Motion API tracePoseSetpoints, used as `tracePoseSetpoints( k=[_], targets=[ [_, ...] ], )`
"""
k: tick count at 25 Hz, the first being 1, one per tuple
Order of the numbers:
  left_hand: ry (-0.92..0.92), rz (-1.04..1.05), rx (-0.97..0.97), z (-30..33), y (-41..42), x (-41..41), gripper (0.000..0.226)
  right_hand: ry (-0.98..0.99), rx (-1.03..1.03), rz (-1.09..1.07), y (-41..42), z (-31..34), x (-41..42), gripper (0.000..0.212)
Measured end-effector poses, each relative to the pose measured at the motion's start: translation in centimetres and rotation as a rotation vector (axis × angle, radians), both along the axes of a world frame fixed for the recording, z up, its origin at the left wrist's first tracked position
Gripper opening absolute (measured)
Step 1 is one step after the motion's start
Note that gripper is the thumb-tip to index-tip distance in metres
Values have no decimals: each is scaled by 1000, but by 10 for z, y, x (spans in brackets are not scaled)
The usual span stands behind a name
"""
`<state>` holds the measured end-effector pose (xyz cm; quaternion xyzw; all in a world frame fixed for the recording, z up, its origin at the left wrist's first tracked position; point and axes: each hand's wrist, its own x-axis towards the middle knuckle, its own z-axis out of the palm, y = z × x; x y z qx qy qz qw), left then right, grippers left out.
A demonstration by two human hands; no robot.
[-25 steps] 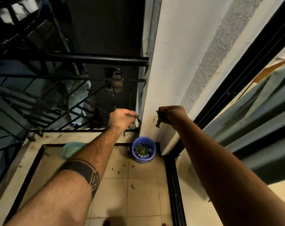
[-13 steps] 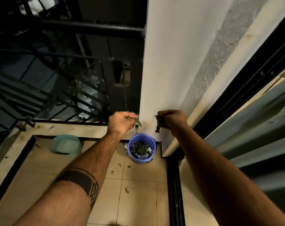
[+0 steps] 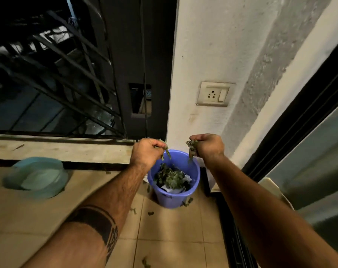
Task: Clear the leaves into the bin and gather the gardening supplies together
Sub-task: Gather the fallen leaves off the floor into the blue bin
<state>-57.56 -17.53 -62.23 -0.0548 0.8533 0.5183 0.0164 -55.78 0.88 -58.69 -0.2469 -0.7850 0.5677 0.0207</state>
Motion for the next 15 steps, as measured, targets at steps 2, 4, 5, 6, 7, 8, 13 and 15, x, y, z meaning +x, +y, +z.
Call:
tracePoseSetpoints(
  k=[2, 4, 5, 6, 7, 8, 13, 15],
  targets=[
    [59, -29, -34, -45, 3, -11, 20, 39, 90, -6, -1, -49, -11, 31],
    [119, -75, -71, -90, 10, -21, 21, 64, 201, -2, -2, -95, -17, 34],
    [145, -91, -93, -109, 14, -24, 22, 84, 227, 11, -3, -114, -19, 35],
    [166, -96, -104, -125, 18, -26, 22, 111, 233, 23, -5, -129, -21, 35],
    [187, -91, -94, -139, 23, -27, 22, 141, 241, 27, -6, -140, -22, 34],
    [215, -84, -76, -149, 27, -29, 23, 171, 252, 27, -7, -148, -25, 34],
    [-31, -391, -280, -172, 39, -36, 54, 60, 258, 263, -11, -170, -23, 52],
    [-43, -439, -388, -170, 35, -43, 60, 9, 362, 293, -5, -174, -26, 59]
  ],
)
